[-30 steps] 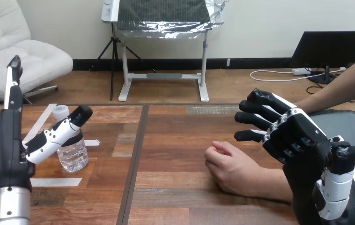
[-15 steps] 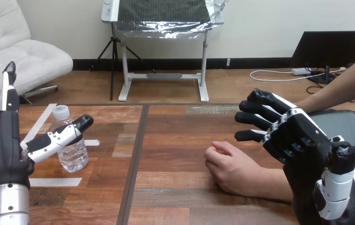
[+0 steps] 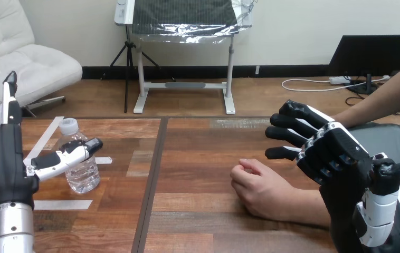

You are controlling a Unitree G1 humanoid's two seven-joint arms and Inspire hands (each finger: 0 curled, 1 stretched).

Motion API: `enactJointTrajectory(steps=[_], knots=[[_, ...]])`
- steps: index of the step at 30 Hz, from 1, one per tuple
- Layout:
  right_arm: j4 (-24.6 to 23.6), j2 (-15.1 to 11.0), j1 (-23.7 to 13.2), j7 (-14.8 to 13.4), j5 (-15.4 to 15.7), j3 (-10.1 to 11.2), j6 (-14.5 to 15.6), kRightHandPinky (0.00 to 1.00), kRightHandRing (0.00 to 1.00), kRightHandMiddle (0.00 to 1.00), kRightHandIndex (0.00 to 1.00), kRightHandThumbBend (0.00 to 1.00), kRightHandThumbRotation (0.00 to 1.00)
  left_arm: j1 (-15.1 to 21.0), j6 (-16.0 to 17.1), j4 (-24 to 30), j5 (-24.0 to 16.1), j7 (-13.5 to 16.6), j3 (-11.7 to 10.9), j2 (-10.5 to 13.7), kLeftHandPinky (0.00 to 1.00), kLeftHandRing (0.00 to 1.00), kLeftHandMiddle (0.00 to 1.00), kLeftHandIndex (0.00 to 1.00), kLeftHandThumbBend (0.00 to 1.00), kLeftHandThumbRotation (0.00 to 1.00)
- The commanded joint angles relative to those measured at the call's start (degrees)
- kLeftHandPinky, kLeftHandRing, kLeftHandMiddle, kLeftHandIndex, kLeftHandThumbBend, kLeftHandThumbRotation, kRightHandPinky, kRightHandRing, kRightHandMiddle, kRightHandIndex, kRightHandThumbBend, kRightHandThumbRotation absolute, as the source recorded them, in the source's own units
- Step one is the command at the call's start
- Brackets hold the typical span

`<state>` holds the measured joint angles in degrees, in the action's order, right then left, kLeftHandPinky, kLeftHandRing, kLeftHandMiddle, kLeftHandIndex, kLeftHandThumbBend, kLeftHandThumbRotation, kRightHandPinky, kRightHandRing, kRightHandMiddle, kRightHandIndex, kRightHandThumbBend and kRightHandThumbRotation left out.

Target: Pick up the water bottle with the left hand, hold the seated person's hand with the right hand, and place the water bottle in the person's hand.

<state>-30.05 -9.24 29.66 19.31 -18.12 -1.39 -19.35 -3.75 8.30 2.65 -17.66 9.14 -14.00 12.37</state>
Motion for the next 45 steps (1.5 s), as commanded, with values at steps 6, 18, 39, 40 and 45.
enactJointTrajectory(steps=[6, 18, 39, 40, 45], knots=[[-1.1, -0.3, -3.2, 0.3, -0.6, 0.6, -0.2, 0.67, 0.77, 0.79, 0.80, 0.83, 1.00, 5.9, 2.9, -7.4, -0.2, 1.9, 1.0, 2.2, 1.00, 1.00, 1.00, 1.00, 1.00, 0.00], [-1.0, -0.4, -3.4, 0.5, -0.5, 0.8, -0.4, 0.67, 0.77, 0.79, 0.80, 0.83, 1.00, 9.1, 4.6, -16.0, -0.8, 3.5, 1.6, 3.7, 1.00, 1.00, 1.00, 1.00, 1.00, 0.00], [-1.0, -0.4, -3.7, 0.7, -0.6, 1.0, 0.0, 0.67, 0.76, 0.79, 0.80, 0.83, 1.00, 16.4, 8.3, -31.7, 1.8, 4.4, 2.6, 5.6, 1.00, 1.00, 1.00, 1.00, 1.00, 0.00], [-1.0, -0.4, -3.7, 0.7, -0.6, 1.0, 0.1, 0.67, 0.76, 0.79, 0.80, 0.83, 1.00, 16.7, 8.5, -32.3, 1.9, 4.6, 2.7, 5.6, 1.00, 1.00, 1.00, 1.00, 1.00, 0.00], [-0.8, -0.4, -3.8, 0.9, -0.7, 1.0, -0.1, 0.67, 0.76, 0.79, 0.79, 0.83, 1.00, 18.7, 9.8, -36.4, 2.8, 4.5, 2.7, 5.9, 1.00, 1.00, 1.00, 1.00, 1.00, 0.01]])
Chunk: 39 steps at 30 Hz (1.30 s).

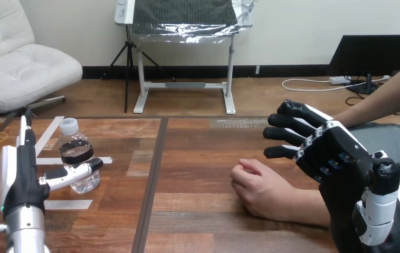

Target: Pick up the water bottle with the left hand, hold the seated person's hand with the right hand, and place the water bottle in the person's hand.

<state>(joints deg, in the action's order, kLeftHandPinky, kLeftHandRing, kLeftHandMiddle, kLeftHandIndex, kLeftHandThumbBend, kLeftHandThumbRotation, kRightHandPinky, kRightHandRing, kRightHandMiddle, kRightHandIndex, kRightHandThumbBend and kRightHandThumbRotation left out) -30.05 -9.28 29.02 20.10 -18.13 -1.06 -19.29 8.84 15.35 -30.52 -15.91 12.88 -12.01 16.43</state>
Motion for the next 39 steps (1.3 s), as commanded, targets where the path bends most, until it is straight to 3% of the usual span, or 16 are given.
enactJointTrajectory(steps=[1, 25, 39], knots=[[-0.7, -0.3, -3.2, 0.1, -0.7, 0.7, -0.2, 0.67, 0.76, 0.79, 0.79, 0.83, 1.00, 6.3, 2.9, -3.8, 1.1, 0.8, 0.7, 1.8, 1.00, 1.00, 1.00, 1.00, 1.00, 0.01], [-0.4, -0.3, -3.4, 0.3, -0.8, 0.9, -0.2, 0.66, 0.75, 0.78, 0.79, 0.83, 1.00, 12.9, 4.3, -14.6, 4.2, 1.4, 0.7, 2.2, 1.00, 1.00, 1.00, 1.00, 1.00, 0.08], [-0.5, -0.4, -3.3, 0.4, -1.0, 0.8, 0.0, 0.66, 0.75, 0.78, 0.79, 0.83, 1.00, 16.4, 4.0, -19.2, 7.5, 0.1, 0.5, 2.0, 1.00, 1.00, 1.00, 1.00, 1.00, 0.09]])
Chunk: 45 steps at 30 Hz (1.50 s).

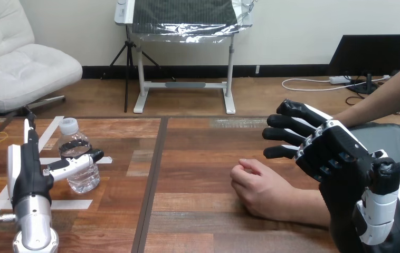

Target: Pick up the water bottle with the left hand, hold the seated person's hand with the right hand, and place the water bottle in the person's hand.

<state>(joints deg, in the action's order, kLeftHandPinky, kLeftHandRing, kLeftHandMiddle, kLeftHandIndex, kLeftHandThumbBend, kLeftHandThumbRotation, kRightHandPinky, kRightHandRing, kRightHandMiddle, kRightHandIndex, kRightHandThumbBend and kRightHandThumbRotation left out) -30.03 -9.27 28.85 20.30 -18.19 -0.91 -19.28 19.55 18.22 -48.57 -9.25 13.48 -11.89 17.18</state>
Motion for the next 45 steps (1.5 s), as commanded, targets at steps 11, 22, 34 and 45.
enactJointTrajectory(steps=[11, 22, 34, 45], knots=[[-0.9, -0.3, -3.1, -0.1, -0.8, 0.6, 0.3, 0.66, 0.76, 0.78, 0.79, 0.84, 1.00, 8.3, 0.9, -3.6, 4.0, -2.0, -0.1, 0.7, 0.96, 1.00, 1.00, 1.00, 1.00, 0.09], [-0.8, -0.1, -3.2, 0.2, -0.9, 0.3, -0.1, 0.66, 0.75, 0.78, 0.79, 0.84, 1.00, 11.2, -0.4, -7.4, 5.3, -3.3, 0.2, 1.0, 0.97, 1.00, 1.00, 1.00, 1.00, 0.12], [-0.9, 0.0, -3.3, 0.1, -0.8, 0.2, 0.0, 0.66, 0.75, 0.78, 0.79, 0.84, 1.00, 14.2, -2.4, -10.4, 5.7, -4.9, 0.5, 1.3, 0.97, 1.00, 1.00, 1.00, 1.00, 0.16], [-1.0, -0.2, -3.3, 0.1, -0.5, 0.4, -0.2, 0.65, 0.75, 0.77, 0.79, 0.84, 1.00, 16.5, -4.4, -12.1, 7.1, -6.9, 0.3, 1.2, 0.97, 1.00, 1.00, 1.00, 1.00, 0.16]])
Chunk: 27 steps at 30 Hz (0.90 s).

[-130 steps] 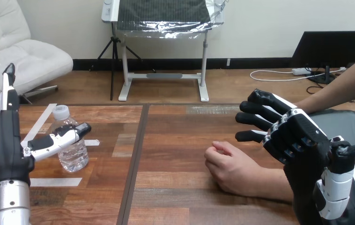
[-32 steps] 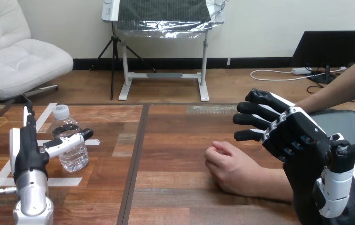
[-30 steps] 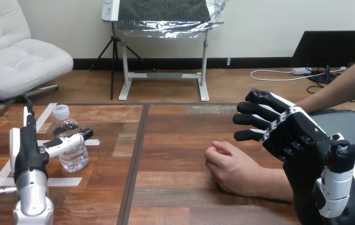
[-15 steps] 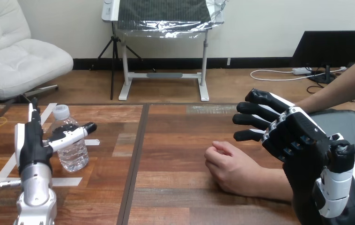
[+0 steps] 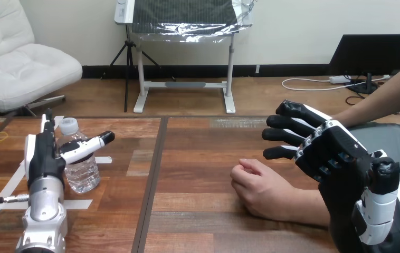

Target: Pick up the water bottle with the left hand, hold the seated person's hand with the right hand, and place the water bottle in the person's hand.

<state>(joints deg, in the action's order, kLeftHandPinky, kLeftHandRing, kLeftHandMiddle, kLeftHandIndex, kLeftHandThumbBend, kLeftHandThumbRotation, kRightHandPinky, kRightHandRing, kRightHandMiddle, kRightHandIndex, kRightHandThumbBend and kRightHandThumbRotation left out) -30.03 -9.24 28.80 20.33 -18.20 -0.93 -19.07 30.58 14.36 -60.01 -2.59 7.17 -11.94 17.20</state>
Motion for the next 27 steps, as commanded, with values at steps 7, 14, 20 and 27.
enactJointTrajectory(steps=[7, 14, 20, 27], knots=[[-1.0, -0.3, -3.2, 0.1, -0.4, 0.5, -0.4, 0.66, 0.75, 0.77, 0.79, 0.84, 1.00, 7.0, -2.0, -2.0, 0.1, -1.0, 0.8, 1.3, 0.97, 1.00, 1.00, 1.00, 1.00, 0.20], [-1.2, -0.5, -3.2, 0.2, -0.5, 0.6, -0.3, 0.66, 0.75, 0.77, 0.79, 0.83, 1.00, 8.0, -2.5, -2.8, 0.7, -1.8, 0.4, 0.9, 0.98, 1.00, 1.00, 1.00, 1.00, 0.19], [-1.5, -0.6, -3.1, 0.1, -0.5, 0.7, -0.1, 0.66, 0.75, 0.77, 0.78, 0.83, 1.00, 8.9, -3.1, -3.9, 0.4, -1.4, 0.8, 0.9, 0.99, 1.00, 1.00, 1.00, 1.00, 0.19], [-1.6, -0.7, -2.9, 0.1, -0.5, 0.8, -0.2, 0.66, 0.75, 0.77, 0.79, 0.83, 1.00, 9.5, -3.8, -4.3, 0.3, -1.6, 1.0, 0.7, 0.99, 1.00, 1.00, 1.00, 1.00, 0.20]])
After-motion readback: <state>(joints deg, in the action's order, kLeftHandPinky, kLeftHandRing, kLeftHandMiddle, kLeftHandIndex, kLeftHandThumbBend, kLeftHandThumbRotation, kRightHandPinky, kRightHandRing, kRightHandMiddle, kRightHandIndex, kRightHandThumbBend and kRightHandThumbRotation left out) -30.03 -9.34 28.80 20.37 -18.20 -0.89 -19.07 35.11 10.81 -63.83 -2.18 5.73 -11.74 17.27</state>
